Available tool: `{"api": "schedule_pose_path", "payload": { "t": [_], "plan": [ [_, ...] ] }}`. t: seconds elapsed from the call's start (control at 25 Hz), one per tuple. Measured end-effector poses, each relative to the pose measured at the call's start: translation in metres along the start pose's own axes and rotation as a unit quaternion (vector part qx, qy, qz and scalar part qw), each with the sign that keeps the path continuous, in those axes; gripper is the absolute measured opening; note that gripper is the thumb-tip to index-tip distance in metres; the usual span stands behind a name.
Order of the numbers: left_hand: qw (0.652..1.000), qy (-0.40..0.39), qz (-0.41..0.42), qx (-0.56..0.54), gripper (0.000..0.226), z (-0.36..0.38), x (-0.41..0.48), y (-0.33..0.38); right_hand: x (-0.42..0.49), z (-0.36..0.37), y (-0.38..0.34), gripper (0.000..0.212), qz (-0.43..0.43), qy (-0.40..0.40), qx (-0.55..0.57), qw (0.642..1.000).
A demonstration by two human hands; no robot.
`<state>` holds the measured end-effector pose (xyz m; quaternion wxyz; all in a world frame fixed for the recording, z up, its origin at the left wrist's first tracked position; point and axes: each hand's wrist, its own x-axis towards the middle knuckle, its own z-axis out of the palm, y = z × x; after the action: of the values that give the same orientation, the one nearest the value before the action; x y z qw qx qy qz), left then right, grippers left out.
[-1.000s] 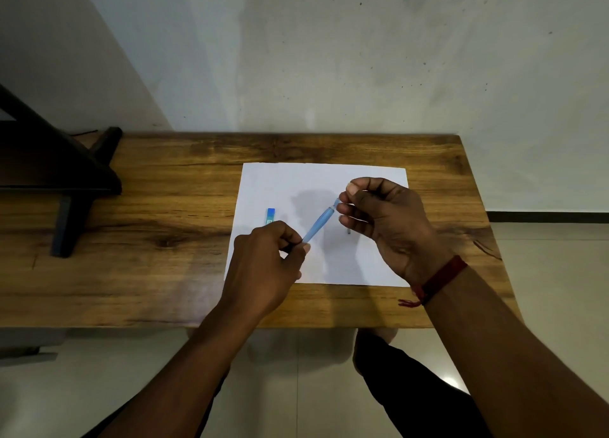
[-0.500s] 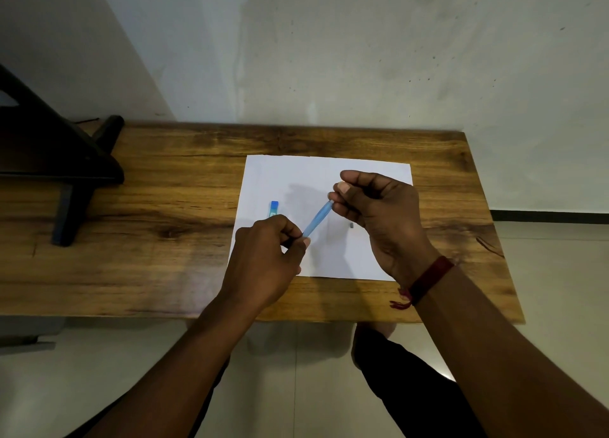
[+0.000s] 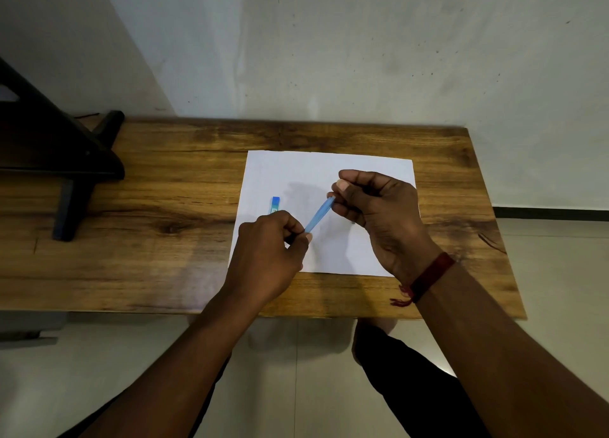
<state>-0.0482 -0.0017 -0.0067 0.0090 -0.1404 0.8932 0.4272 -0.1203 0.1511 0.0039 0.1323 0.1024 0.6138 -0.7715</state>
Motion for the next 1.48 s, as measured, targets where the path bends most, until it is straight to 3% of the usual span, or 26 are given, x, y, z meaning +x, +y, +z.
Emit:
{"api": "schedule_pose_path", "payload": {
  "t": [0.44,0.72,0.88,1.0,1.2,1.48],
  "plan": [
    [1.000,0.019,-0.014,-0.015,0.010,0.000,0.007,-0.002,-0.002,0.012,-0.003,0.013,-0.005,-0.014,-0.075,0.997],
    [0.997,0.038,-0.019,-0.067,0.013,-0.003,0.017,0.003,-0.006,0.026,-0.009,0.029,0.026,-0.021,0.009,0.999],
    [0.995,0.023,-0.028,-0.095,0.028,0.004,0.018,0.010,-0.003,0.017,-0.009,0.026,-0.001,0.042,-0.071,0.997],
    [0.989,0.026,-0.054,-0.137,0.021,0.002,0.021,0.008,0.007,-0.008,-0.012,0.007,-0.061,0.112,-0.244,0.961],
    [0.980,0.043,-0.070,-0.179,0.014,-0.003,0.025,0.005,0.015,-0.038,-0.002,0.006,-0.060,0.045,-0.522,0.850],
    [0.991,0.055,-0.042,-0.117,0.018,0.000,0.021,0.005,0.008,-0.021,0.015,0.014,-0.104,0.044,-0.610,0.784]
  ]
}}
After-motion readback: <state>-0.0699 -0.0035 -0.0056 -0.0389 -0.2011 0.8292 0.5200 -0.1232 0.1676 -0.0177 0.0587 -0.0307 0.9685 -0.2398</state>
